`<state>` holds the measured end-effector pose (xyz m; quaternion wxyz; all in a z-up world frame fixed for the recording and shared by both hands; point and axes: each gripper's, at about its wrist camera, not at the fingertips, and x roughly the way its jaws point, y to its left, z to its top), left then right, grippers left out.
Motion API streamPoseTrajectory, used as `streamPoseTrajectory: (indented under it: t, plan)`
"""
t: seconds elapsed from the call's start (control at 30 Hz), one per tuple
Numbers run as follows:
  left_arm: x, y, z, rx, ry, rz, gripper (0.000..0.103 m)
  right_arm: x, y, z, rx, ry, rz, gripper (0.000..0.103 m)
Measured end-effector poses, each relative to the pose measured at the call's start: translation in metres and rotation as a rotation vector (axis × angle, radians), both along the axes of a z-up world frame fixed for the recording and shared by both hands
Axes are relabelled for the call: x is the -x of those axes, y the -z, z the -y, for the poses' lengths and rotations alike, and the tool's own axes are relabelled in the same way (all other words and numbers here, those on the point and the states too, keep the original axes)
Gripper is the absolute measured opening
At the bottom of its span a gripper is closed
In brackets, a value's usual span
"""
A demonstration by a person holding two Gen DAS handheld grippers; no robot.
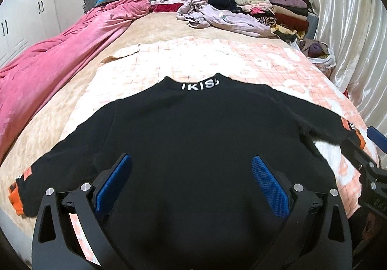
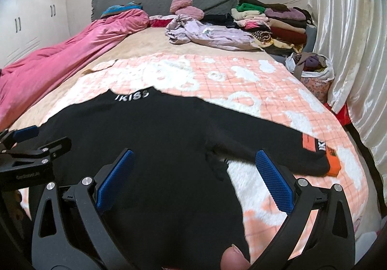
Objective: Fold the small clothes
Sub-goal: 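Move the right tool to the orange sleeve cuff and grasp it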
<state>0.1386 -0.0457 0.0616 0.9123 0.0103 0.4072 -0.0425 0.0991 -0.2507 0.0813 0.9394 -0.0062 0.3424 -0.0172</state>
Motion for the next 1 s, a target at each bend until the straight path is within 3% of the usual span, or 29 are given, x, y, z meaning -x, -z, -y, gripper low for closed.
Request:
streamPoseTrajectory:
  t: [0.63, 1.0]
  plan:
    - [-0.065, 0.010, 0.020, 0.013, 0.019, -0.037, 0.099, -0.081, -0.013, 0.038, -0.043, 0.116, 0.008, 0.095]
    - [-0.089, 0.033, 0.052, 0.011, 0.110, -0.040, 0.099, -0.098, 0.016, 0.104, -0.100, 0.285, -0.025, 0.095]
